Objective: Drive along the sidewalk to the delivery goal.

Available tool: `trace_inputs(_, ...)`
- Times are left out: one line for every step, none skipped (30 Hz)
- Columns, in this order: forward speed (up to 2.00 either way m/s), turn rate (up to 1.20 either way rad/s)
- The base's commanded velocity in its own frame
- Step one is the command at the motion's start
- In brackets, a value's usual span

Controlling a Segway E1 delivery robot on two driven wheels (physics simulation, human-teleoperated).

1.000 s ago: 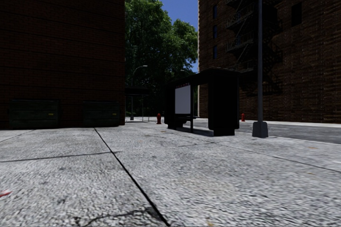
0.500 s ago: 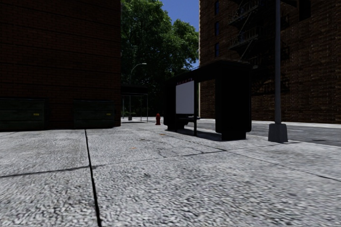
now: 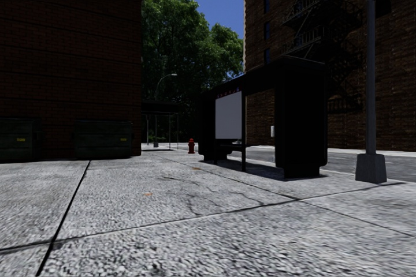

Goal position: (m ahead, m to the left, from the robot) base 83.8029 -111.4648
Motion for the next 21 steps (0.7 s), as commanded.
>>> trace_inputs(2.0,0.0)
trace_inputs(2.0,0.0)
trace_inputs(2.0,0.0)
trace_inputs(2.0,0.0)
trace_inputs(2.0,0.0)
trace_inputs(2.0,0.0)
trace_inputs(2.0,0.0)
trace_inputs(2.0,0.0)
trace_inputs(2.0,0.0)
trace_inputs(2.0,0.0)
trace_inputs(2.0,0.0)
trace_inputs(2.0,0.0)
trace_inputs(2.0,0.0)
trace_inputs(2.0,0.0)
trace_inputs(2.0,0.0)
trace_inputs(2.0,0.0)
trace_inputs(2.0,0.0)
trace_inputs(2.0,0.0)
trace_inputs(2.0,0.0)
trace_inputs(2.0,0.0)
trace_inputs(2.0,0.0)
